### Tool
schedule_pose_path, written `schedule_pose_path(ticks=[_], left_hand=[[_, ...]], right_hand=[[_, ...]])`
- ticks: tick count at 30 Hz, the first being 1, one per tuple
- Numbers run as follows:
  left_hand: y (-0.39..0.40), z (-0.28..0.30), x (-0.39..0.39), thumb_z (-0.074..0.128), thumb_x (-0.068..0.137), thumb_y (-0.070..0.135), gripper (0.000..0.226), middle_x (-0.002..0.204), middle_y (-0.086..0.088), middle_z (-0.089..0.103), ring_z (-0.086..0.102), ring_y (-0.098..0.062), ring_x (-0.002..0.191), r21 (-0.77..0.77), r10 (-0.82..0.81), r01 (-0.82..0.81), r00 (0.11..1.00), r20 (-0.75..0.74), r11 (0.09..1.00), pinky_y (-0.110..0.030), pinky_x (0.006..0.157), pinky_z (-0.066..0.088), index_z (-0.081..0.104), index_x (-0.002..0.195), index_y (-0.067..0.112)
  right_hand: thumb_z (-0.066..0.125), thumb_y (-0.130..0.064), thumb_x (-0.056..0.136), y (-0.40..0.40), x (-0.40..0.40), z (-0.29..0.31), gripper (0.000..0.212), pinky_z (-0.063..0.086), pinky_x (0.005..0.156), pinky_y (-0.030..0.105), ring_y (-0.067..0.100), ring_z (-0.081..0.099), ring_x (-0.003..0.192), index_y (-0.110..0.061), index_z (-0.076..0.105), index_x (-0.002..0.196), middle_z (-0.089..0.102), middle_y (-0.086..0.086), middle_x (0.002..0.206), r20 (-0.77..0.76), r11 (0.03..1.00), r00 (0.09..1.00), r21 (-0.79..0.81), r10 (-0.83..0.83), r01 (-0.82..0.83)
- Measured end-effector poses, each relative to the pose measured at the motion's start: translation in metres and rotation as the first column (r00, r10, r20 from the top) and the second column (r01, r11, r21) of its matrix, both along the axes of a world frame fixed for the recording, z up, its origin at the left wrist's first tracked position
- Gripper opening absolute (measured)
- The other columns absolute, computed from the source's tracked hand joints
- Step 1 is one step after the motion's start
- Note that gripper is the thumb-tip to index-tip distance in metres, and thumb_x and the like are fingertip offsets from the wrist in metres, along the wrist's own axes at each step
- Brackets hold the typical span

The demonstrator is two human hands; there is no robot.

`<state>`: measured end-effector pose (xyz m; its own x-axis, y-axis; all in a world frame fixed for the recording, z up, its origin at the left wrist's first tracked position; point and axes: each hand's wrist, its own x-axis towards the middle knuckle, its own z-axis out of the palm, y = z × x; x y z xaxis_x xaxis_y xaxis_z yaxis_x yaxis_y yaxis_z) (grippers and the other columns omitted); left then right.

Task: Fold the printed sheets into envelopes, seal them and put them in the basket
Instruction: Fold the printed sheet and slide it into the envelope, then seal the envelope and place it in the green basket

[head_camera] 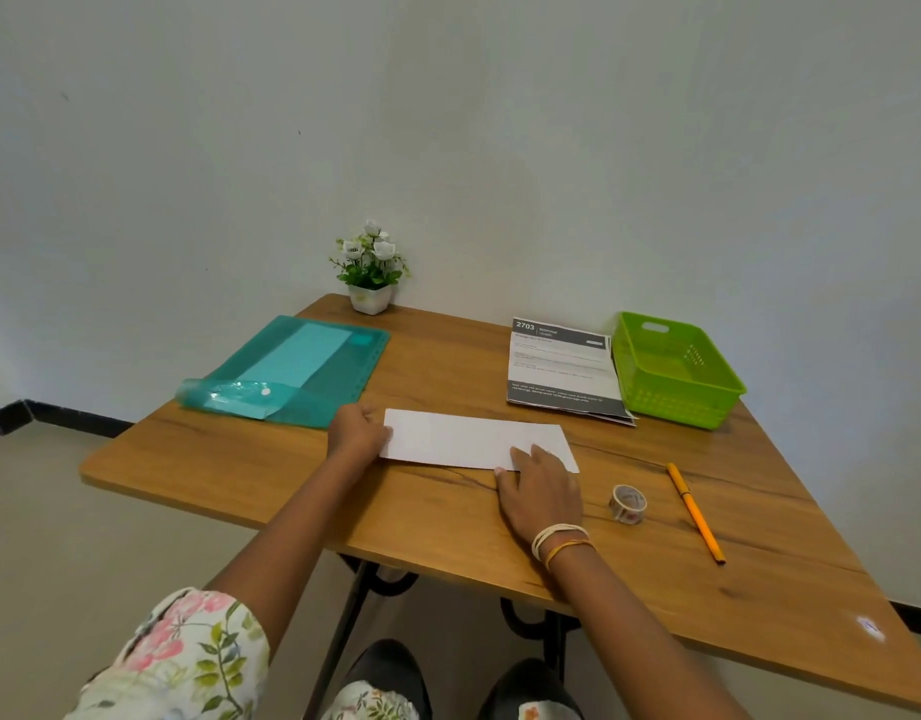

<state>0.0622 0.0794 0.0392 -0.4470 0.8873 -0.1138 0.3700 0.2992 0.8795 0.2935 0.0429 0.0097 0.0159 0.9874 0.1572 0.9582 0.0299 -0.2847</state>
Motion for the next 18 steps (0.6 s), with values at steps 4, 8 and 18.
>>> schedule_pose_path(ticks=[4, 8, 18], left_hand=[[-0.016, -0.008, 0.019, 0.053, 0.095, 0.014, 0.037, 0.132, -0.012, 0.056, 0.053, -0.027, 0.119, 0.086, -0.114, 0.157, 0.92, -0.374, 0.984, -0.033, 0.094, 0.043, 0.055, 0.132, 0.011], [-0.031, -0.024, 0.051, 0.046, 0.098, 0.025, 0.034, 0.152, -0.013, 0.036, 0.031, -0.027, 0.141, 0.04, -0.17, 0.286, 0.67, -0.722, 0.957, -0.043, 0.117, 0.019, 0.057, 0.128, 0.016], [-0.039, -0.024, 0.154, 0.043, 0.101, 0.027, 0.038, 0.151, -0.002, 0.041, 0.03, -0.015, 0.143, 0.154, -0.391, 0.617, 0.652, -0.65, 0.771, -0.037, 0.12, 0.011, 0.051, 0.138, 0.02]], right_hand=[[0.03, -0.05, 0.097, -0.005, -0.007, 0.0, 0.054, 0.032, 0.109, 0.041, 0.025, 0.036, 0.135, -0.023, 0.039, 0.143, 0.04, 0.006, 0.148, 0.08, 0.998, 0.996, 0.053, -0.029, 0.025], [0.031, -0.05, 0.097, -0.01, -0.006, -0.001, 0.054, 0.034, 0.107, 0.04, 0.025, 0.038, 0.132, -0.022, 0.04, 0.142, 0.042, 0.007, 0.145, 0.093, 0.998, 0.996, 0.07, -0.016, 0.01], [0.059, -0.025, 0.079, -0.027, 0.063, 0.032, 0.034, 0.044, 0.084, 0.034, 0.026, 0.05, 0.104, -0.013, 0.056, 0.111, 0.057, 0.009, 0.111, 0.106, 0.946, 0.958, 0.221, -0.267, 0.239]])
